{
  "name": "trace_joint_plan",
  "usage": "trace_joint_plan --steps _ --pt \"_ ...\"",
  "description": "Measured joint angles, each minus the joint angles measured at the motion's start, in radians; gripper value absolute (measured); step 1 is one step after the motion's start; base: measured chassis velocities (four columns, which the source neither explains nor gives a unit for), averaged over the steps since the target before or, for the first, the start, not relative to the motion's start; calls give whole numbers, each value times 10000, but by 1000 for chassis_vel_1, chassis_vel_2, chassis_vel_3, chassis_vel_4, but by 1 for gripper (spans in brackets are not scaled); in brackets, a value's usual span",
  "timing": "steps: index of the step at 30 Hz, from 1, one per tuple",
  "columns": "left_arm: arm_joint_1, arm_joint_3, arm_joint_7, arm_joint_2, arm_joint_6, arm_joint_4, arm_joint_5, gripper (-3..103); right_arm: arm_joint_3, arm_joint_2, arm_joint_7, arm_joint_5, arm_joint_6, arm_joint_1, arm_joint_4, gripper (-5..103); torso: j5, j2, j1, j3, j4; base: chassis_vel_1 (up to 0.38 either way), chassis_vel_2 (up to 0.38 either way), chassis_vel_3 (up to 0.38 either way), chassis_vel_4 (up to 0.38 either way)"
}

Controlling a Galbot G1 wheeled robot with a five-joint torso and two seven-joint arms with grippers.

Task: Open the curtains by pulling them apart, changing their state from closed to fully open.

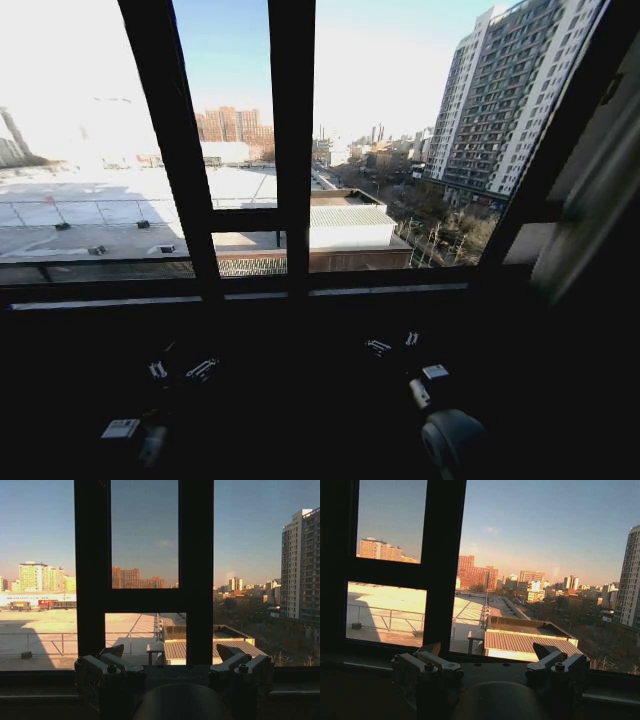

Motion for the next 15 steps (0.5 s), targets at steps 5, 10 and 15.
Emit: trace_joint_plan --steps 5,10,15 --pt "-40 -12 14 -4 -97 74 -2 100 1 -11 -1 0 28 33 -50 100 4 2 -2 -1 0 -120 -200 168 217" --pt "-65 2 10 -39 -153 145 0 100 3 -37 -13 -72 27 2 -52 100 -4 0 1 1 2 0 0 0 0" --pt "-82 10 -16 -49 -193 180 4 100 3 -51 -26 -148 13 -35 -30 100 -7 0 4 0 3 32 76 -28 -62"
